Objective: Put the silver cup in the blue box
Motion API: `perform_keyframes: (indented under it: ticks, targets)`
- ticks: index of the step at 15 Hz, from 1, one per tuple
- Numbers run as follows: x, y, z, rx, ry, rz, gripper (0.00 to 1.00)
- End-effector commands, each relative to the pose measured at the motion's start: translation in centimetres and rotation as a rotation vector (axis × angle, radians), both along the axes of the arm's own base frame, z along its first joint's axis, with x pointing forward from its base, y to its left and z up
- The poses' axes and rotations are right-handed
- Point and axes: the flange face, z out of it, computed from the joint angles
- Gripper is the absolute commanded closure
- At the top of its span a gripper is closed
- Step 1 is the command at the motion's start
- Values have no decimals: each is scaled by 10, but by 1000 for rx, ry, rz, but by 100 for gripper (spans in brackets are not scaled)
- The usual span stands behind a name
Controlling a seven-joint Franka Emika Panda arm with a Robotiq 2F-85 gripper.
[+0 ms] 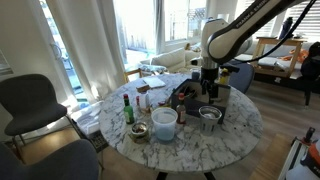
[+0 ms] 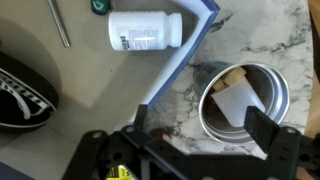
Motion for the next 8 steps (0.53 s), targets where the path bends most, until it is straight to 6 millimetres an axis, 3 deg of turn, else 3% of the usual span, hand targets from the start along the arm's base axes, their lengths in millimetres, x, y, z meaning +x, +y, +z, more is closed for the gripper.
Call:
perform_keyframes:
  ticks: [1,2,3,4,8]
  targets:
    - [-5,18,-25,34,-17,100,9]
    - [-5,20,-28,35,-24,120,15]
    - [-4,20,-33,44,-26,126,33]
    - [-3,20,-36,47,-27,135,34]
    - [0,16,-47,77,-1,156,65]
